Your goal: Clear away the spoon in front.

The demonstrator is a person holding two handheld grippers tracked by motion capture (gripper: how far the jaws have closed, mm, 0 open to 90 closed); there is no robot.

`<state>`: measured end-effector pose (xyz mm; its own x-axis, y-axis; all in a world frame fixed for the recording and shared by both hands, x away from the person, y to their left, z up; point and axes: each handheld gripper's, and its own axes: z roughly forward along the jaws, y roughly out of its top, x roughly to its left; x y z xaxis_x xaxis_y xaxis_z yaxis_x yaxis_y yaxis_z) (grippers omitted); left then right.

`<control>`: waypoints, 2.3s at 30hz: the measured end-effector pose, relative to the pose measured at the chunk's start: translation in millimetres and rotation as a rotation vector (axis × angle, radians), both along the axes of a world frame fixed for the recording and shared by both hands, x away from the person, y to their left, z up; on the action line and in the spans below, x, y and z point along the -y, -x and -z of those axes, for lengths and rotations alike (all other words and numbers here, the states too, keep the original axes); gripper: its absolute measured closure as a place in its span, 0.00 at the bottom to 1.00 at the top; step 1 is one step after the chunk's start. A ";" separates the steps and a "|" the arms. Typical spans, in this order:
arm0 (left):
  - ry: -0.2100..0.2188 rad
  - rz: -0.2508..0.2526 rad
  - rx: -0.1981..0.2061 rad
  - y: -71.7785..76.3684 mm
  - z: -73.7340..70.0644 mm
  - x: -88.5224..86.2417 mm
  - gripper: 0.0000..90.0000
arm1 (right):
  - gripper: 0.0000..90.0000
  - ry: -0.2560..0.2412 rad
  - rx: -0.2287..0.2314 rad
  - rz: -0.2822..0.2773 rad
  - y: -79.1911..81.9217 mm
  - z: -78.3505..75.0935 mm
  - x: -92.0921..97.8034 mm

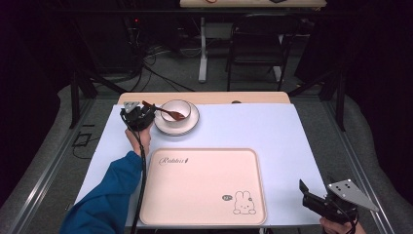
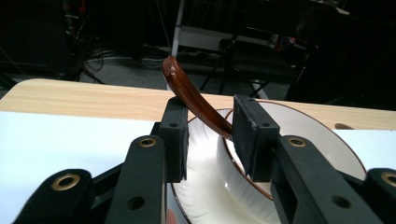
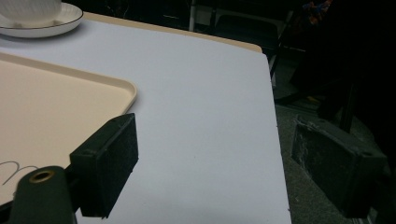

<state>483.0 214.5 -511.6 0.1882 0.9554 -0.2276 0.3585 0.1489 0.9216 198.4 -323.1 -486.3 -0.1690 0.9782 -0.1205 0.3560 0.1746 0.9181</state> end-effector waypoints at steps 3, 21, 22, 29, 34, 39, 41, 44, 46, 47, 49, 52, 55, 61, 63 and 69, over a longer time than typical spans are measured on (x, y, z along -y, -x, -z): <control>-0.001 0.015 0.016 0.6 -1.6 0.4 0.77 | 0.16 0.001 0.000 -0.001 0.2 -0.1 -0.1; 0.071 0.089 0.061 4.8 -12.7 0.4 0.89 | 0.16 0.003 -0.002 0.000 0.0 0.0 -0.2; 0.073 0.096 0.064 5.0 -13.6 0.9 0.90 | 0.16 0.004 -0.002 0.000 -0.1 0.0 -0.2; 0.053 0.136 0.085 7.4 -18.9 4.3 0.94 | 0.16 0.003 -0.002 0.000 0.0 0.0 -0.1; 0.050 0.149 0.090 8.7 -21.6 4.5 0.94 | 0.16 -0.001 0.000 0.000 0.0 0.0 0.1; 0.056 0.163 0.106 11.3 -26.0 3.2 0.94 | 0.16 -0.001 0.000 -0.001 0.2 -0.1 0.0; 0.053 0.171 0.115 13.1 -29.0 2.9 0.94 | 0.16 -0.001 0.001 -0.002 0.2 0.0 0.1; 0.047 0.184 0.124 15.7 -33.3 2.7 0.94 | 0.16 0.000 0.001 -0.002 0.3 -0.1 0.1; 0.037 0.192 0.133 17.7 -36.5 2.8 0.94 | 0.16 -0.001 0.002 -0.002 0.3 -0.1 0.2; 0.035 0.192 0.133 18.5 -38.0 3.2 0.94 | 0.16 -0.002 0.003 -0.002 0.4 -0.1 0.2; 0.031 0.201 0.136 19.6 -40.6 3.4 0.94 | 0.16 0.000 0.001 -0.002 0.3 0.0 0.2; 0.019 0.205 0.149 21.4 -44.9 3.7 0.94 | 0.16 -0.004 0.003 -0.002 0.4 0.1 0.4; 0.010 0.212 0.160 23.7 -49.5 4.0 0.94 | 0.16 -0.002 0.003 -0.002 0.4 0.0 0.2; -0.001 0.215 0.169 26.4 -56.3 1.9 0.94 | 0.16 -0.003 0.003 -0.002 0.5 0.0 0.2; 0.005 0.223 0.171 27.6 -59.4 0.3 0.94 | 0.16 -0.004 0.003 -0.001 0.5 0.0 0.3; 0.012 0.239 0.174 31.7 -67.6 -4.5 0.94 | 0.16 -0.006 0.004 -0.001 0.8 -0.1 0.2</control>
